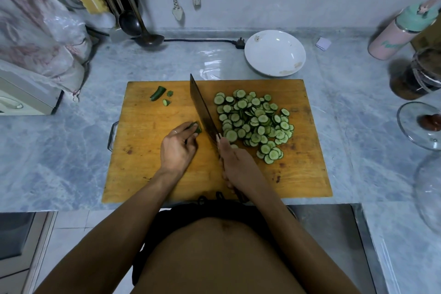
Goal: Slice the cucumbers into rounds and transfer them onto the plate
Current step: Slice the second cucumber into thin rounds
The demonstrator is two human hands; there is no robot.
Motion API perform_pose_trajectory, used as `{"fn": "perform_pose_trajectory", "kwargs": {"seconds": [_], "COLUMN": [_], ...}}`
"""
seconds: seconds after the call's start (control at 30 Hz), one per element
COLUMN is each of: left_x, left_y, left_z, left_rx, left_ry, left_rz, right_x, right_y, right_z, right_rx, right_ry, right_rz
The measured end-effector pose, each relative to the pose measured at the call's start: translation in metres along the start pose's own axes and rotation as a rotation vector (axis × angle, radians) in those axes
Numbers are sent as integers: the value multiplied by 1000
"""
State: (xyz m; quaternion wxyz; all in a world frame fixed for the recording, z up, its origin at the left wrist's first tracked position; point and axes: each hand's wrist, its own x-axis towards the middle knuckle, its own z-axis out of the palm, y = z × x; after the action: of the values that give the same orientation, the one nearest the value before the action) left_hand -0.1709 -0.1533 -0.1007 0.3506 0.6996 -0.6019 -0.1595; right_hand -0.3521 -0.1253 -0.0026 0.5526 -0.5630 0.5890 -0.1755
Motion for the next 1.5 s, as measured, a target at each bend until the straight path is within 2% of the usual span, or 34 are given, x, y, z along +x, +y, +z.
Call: {"fn": "perform_pose_trajectory", "kwargs": {"seconds": [0.2,0.43,0.77,1.07,1.3,1.5], "left_x": [0,-1,7,36,35,34], "left_y": [3,6,2,12,19,17], "left_z": [-3,-2,2,7,6,7], "left_rx": [35,0,11,-1,-29,-56], "left_ry": [-23,-1,27,12,9,14], "left_rz": [0,-67,-65,-91,-92,-67], "right_x": [0,0,16,35,50,63], "right_y": [-5,-9,-16,-23,-28,-20], "right_z": [6,9,9,1,6,14], "right_rx": [-105,-141,-85,-75,-158,-98], "right_ry": [-14,-21,-67,-50,-46,-2], "right_rz": [-78,-60,-24,-57,-39,-8]}}
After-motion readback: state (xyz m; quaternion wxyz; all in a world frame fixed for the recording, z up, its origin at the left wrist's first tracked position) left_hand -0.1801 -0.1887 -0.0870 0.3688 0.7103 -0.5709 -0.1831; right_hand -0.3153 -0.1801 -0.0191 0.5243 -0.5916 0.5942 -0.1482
